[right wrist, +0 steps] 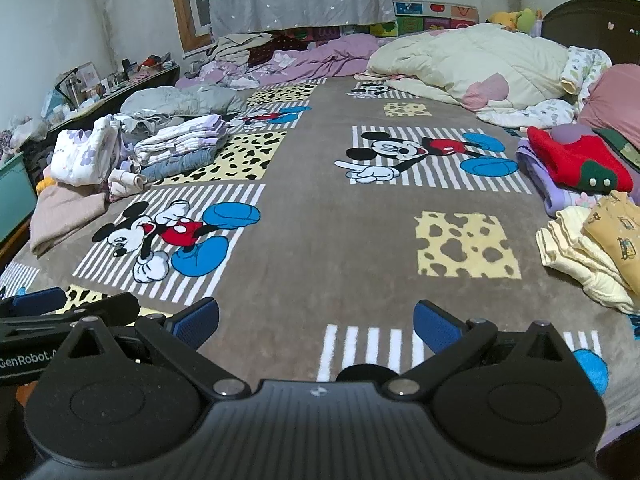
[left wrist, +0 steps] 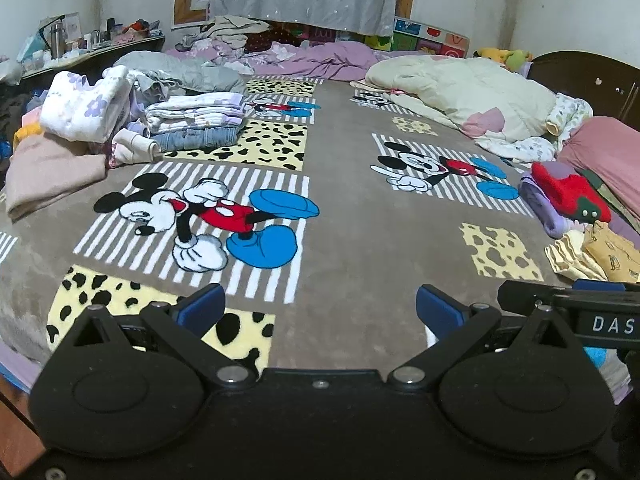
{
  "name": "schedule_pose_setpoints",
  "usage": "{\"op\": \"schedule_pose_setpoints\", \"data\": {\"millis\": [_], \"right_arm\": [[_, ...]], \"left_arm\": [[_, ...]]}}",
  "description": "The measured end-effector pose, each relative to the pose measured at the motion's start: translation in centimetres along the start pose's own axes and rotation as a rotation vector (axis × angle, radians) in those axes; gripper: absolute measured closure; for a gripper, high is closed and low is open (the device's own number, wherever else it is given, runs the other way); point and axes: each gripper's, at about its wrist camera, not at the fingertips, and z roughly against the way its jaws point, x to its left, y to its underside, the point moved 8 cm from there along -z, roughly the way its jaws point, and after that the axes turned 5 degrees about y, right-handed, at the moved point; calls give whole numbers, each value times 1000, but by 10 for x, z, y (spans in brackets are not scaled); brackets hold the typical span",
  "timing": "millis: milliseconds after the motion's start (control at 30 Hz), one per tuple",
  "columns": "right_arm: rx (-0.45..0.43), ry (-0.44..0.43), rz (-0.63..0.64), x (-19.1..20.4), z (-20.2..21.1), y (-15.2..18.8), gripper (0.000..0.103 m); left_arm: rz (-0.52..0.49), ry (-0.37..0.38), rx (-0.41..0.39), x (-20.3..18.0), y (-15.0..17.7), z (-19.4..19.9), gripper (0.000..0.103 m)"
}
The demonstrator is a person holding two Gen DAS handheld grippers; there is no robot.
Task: Fold clothes
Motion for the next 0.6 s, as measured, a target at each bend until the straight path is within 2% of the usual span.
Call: {"op": "schedule_pose_setpoints", "data": {"millis": [600], "right_arm": [[0,13,14,0,-1,3,0]], "left_arm": [[-10,-11,5,1,2,-1,0]]}}
